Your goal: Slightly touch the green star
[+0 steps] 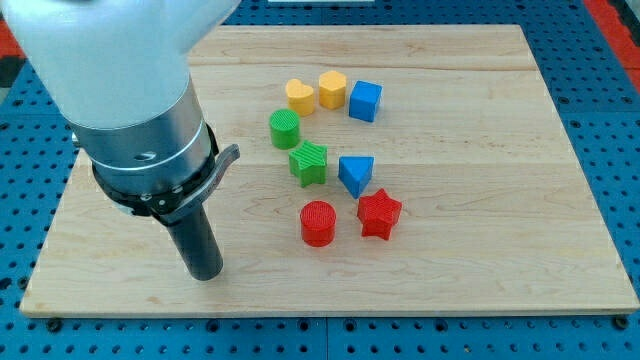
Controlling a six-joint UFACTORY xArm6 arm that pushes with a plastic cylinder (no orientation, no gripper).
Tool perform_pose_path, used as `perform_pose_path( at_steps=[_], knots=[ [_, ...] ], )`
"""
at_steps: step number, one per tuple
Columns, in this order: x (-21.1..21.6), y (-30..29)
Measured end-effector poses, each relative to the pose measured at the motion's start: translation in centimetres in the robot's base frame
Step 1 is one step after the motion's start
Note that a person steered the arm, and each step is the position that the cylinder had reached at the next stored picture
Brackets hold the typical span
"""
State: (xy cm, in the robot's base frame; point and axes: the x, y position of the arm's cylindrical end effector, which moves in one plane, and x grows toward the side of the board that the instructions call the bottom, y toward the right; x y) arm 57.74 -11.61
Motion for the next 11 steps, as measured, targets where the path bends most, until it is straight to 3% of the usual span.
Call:
perform_pose_path(
  at_steps=[1, 11],
  knots=[
    [-6.4, -0.1],
    [-12.2, 7.1]
  ],
)
